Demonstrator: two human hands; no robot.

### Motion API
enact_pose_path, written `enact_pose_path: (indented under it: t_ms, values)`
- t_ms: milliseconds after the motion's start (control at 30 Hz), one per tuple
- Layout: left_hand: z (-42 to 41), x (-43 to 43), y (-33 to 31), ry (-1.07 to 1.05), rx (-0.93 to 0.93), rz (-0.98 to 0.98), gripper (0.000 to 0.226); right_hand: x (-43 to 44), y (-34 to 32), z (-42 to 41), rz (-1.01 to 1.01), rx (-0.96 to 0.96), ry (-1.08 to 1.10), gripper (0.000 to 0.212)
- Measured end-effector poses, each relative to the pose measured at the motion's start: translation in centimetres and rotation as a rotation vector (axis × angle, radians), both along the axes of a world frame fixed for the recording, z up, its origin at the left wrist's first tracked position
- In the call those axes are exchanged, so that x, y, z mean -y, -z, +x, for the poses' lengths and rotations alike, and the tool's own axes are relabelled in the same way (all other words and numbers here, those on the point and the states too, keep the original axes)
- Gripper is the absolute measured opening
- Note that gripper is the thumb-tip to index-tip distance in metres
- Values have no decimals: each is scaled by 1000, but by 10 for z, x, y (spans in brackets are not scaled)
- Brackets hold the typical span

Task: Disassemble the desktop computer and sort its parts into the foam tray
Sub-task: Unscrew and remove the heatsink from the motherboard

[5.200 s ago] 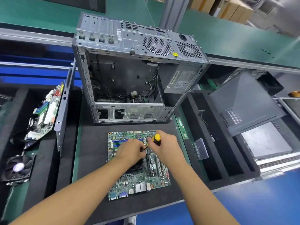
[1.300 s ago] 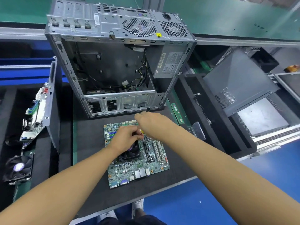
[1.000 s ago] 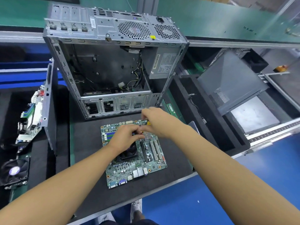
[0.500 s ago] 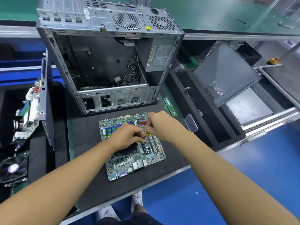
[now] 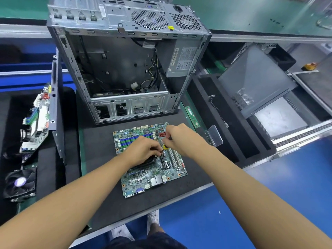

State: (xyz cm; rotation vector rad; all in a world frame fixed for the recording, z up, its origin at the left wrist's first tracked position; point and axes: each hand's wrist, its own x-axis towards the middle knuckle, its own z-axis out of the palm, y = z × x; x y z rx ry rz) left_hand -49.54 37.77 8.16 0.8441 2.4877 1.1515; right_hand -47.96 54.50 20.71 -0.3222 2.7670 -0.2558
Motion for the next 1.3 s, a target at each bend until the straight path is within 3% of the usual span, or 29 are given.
enact_pose_path:
  t_ms: [167,300,500,567,667,733,833,867,1000,1133,1200,1300]
  values:
    - [-4,3,-1,47,21,-25,8,11,-2,3,77,-8,-80,18]
    - [-5,10,-3,77,145,-5,30,24,-3,0,148,53,-230,10]
    - [13,0,11,-129,-17,128,8,13,-14,-10,167,210,-409,17]
    - [17,-1,13,-148,-60,119,7,9,-17,-9,129,230,-362,26]
    - [17,1,13,-145,-60,118,10,2,-19,-4,45,119,-88,54]
    - [17,0,13,-154,-50,111,15,-1,-20,1,219,-26,-61,50]
    - [17,-3,14,-171,-37,124,12,8,-26,7,422,-112,-250,26]
    - [17,-3,14,-186,-24,134,10,11,-27,7,434,-97,-296,35]
    - [17,-5,12,-236,5,127,12,17,-27,5,284,-24,-195,21]
    - [17,-6,10,-219,-36,120,20,12,-30,6,111,114,-180,32]
    - [16,-6,10,-219,-20,113,17,10,-33,7,61,122,-64,37]
    - [18,-7,9,-231,-40,101,32,17,-30,13,179,-2,86,54]
